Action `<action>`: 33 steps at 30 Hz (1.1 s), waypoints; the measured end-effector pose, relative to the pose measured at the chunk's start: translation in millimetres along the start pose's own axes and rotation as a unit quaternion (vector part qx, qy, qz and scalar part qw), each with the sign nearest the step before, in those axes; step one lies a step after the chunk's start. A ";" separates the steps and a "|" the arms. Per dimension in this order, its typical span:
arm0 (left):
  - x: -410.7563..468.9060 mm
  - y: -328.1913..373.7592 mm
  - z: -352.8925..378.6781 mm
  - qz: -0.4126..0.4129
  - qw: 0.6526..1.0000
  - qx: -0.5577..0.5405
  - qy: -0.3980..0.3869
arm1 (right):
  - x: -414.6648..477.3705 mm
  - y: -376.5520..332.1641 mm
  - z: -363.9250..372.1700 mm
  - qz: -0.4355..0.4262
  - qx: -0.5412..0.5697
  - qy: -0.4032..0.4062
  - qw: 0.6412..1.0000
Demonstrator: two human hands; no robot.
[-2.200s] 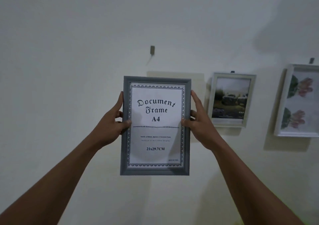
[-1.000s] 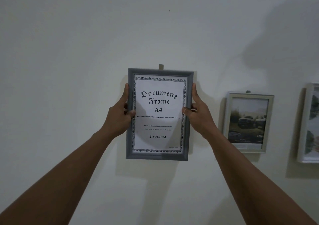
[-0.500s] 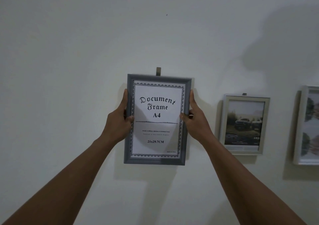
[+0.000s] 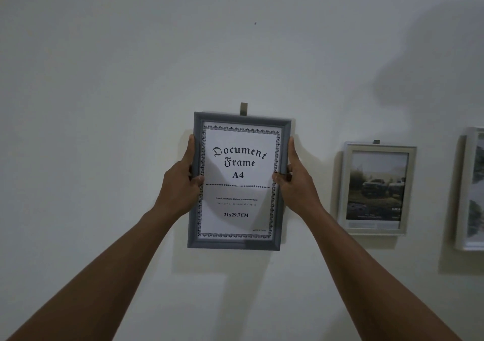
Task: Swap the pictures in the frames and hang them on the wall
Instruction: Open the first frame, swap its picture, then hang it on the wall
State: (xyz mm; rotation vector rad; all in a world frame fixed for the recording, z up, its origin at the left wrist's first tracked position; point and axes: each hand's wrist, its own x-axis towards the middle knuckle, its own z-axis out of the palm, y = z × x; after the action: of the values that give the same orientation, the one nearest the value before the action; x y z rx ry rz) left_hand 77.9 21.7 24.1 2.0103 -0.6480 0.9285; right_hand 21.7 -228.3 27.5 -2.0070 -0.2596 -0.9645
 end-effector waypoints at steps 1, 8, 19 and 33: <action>0.2 -0.8 0.4 -0.001 1.000 0.003 -0.001 | -0.6 0.7 1.1 -0.002 -0.002 0.002 1.000; 2.9 -5.4 6.6 -0.005 1.000 0.012 0.002 | -0.5 8.9 2.4 -0.002 0.007 0.038 0.999; 2.6 -8.5 12.5 -0.014 0.999 0.029 0.029 | 3.9 17.4 0.8 -0.029 -0.070 0.072 0.995; 3.1 -11.3 6.3 0.042 0.985 0.155 0.068 | 3.3 27.6 4.3 -0.097 -0.231 0.077 0.965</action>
State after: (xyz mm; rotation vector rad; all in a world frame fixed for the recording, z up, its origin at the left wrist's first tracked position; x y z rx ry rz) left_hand 90.2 22.3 18.9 2.1775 -0.5410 1.2705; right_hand 40.3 -242.1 11.4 -2.3394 -0.1562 -1.4024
